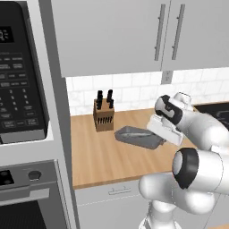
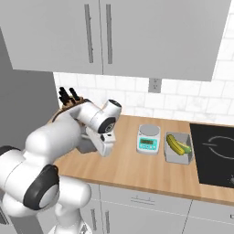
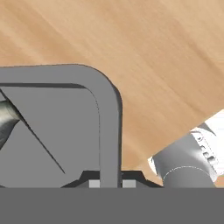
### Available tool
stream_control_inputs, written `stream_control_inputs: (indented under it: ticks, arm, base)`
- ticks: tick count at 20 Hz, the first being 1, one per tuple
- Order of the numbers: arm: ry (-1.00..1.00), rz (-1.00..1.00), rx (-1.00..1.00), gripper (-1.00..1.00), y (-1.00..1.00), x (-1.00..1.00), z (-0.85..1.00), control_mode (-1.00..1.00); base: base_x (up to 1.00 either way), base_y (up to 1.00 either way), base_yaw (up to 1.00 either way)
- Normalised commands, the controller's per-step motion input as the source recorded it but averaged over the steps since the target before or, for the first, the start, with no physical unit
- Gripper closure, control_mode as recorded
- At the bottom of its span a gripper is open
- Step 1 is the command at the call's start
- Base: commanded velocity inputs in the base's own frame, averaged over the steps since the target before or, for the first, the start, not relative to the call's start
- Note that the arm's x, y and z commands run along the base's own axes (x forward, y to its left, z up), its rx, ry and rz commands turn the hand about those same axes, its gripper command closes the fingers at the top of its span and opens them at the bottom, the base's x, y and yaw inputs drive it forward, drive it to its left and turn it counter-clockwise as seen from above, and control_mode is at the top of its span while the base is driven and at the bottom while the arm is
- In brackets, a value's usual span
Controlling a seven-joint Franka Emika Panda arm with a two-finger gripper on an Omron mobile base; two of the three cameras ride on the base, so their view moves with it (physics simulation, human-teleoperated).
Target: Take the meat container that has the fish and place it on the second highest rack of the freezer. Then take the vegetable container that has the corn and cucumber and place it on the highest rack of the freezer.
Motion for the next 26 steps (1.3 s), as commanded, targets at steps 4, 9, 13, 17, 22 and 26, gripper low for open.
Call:
stream_control_inputs:
  ticks: [4,9,13,17,22,26]
  arm:
    - [-0.08,0.47,0.12,1.00,-0.09,-0.31,1.00,-1.00]
    - [-0.16,0.38,0.15,1.00,-0.10,-0.55,1.00,-1.00]
    - [-0.17,0.24,0.22,1.00,-0.01,-0.74,0.91,-1.00]
    - [-0.15,0.21,0.23,1.00,0.00,-0.67,0.91,-1.00]
    - [-0.14,0.27,0.19,1.00,0.00,-0.63,0.82,-1.00]
    - [-0.17,0.13,0.11,1.00,0.00,-0.59,0.57,-1.00]
  base:
    - [0.00,0.00,0.00]
    - [0.00,0.00,0.00]
    - [0.00,0.00,0.00]
    - [0.00,0.00,0.00]
    - [0.00,0.00,0.00]
    - [0.00,0.00,0.00]
